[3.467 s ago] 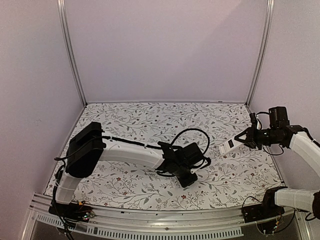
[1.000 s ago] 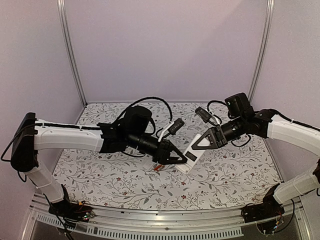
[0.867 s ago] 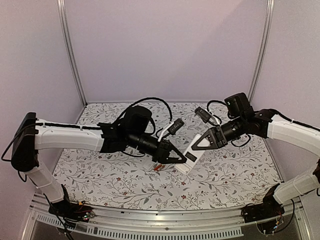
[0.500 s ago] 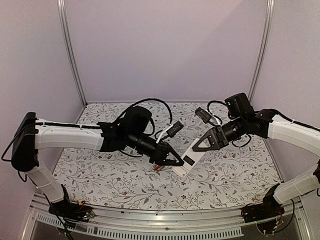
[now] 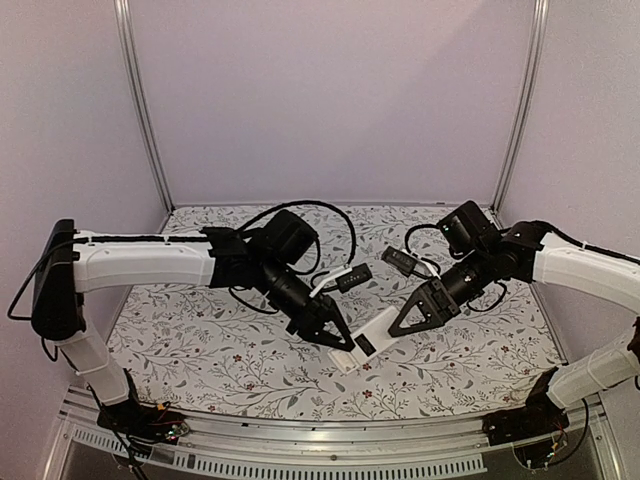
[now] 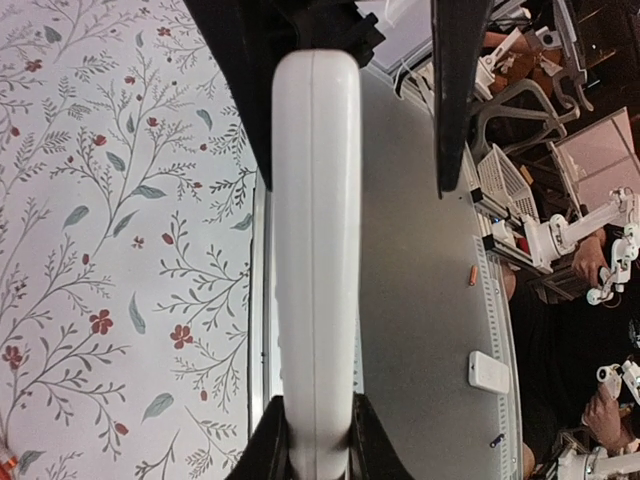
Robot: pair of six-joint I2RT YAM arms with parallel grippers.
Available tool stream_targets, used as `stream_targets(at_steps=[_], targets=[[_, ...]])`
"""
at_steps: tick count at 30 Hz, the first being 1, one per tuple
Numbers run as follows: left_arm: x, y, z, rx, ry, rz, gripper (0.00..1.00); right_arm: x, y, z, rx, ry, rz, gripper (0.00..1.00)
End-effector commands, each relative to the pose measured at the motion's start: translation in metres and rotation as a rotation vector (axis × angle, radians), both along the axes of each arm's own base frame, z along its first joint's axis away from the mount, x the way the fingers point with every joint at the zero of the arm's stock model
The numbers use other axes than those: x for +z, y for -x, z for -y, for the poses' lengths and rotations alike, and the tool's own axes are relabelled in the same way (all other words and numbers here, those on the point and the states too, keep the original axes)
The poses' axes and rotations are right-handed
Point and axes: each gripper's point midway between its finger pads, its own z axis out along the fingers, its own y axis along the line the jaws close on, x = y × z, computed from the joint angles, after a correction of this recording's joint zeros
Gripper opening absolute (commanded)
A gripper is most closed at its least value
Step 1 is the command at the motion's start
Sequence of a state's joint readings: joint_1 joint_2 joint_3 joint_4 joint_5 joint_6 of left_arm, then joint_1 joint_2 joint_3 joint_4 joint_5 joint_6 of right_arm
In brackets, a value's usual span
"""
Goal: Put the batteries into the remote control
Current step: Pass from the left arm to the right
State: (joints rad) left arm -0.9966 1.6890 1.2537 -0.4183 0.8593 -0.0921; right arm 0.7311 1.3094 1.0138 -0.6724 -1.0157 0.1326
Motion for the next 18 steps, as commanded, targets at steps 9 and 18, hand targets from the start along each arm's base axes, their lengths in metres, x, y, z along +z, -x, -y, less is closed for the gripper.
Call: stream_targets(at_steps=[9, 18], targets=[[-0.004, 0.009, 0.0, -0.062, -0.026, -0.03, 0.04, -0.001, 0.012, -0.009, 0.067, 0.02, -0.012, 0.29], [-0.002, -0.002, -0.005, 0.002, -0.039, -0.007, 0.47, 0.0, 0.011, -0.007, 0.05, 0.025, 0.009, 0.0]])
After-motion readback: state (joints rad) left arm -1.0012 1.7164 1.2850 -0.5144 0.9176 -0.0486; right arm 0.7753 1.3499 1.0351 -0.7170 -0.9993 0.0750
